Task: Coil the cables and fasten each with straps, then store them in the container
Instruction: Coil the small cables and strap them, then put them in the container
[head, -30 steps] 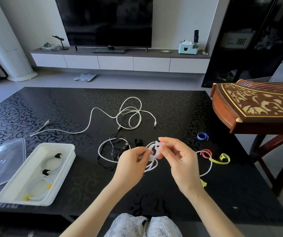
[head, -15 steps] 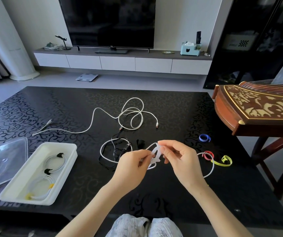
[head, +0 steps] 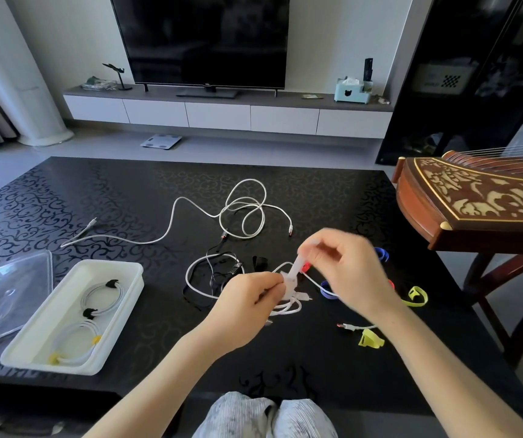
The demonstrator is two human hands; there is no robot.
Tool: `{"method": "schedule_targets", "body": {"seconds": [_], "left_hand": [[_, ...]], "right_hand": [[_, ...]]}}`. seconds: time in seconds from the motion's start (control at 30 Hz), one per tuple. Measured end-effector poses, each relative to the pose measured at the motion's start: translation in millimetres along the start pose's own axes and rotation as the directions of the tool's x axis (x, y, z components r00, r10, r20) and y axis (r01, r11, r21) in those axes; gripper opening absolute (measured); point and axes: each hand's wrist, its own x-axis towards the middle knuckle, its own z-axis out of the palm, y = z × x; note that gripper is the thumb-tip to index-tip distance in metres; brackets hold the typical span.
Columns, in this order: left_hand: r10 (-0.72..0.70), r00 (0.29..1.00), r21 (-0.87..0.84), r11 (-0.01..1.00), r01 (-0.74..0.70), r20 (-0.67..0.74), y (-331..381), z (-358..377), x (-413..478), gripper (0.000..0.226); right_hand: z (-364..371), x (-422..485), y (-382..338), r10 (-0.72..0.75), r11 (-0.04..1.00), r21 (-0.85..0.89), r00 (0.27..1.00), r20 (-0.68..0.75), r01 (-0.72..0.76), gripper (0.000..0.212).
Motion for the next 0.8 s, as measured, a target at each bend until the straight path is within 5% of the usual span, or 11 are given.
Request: {"method": "schedule_targets", "body": {"seconds": [0.17,0.37,0.5,0.67,0.8], "left_hand": [[0.056,0.995,-0.041,0.998,-0.053,0.077,1,-2,-4,0.023],[0.214,0.976,-0.198,0.956,-0.218,-0.042,14,-8,-7,0.033],[0.091,0.994,-0.244,0.964,-0.103,-0.059,16,-2,-6,0.057],[-0.102,0.995,-0.382,0.919,0.091,-0.009,26,5,-4,0.038],[-0.235,0.972,-0.530,0.825,0.195,-0.007,40,6,-2,0.046]], "right_hand": [[-12,13,-15,0.007,0.999,-0.053,0.999,0.046,-0.005,0.013],[-19,26,-10,0.174,0.983,0.071,0.983,-0.064,-0.169,0.018],[-20,20,-12,0.152,0.988,0.044,0.982,-0.113,-0.147,0.017],[-23,12,-28,-0.066,0.992,-0.118,0.983,-0.171,0.046,0.014],[-21,8,-34,-0.234,0.967,-0.173,0.922,-0.310,0.187,0.021]]}}
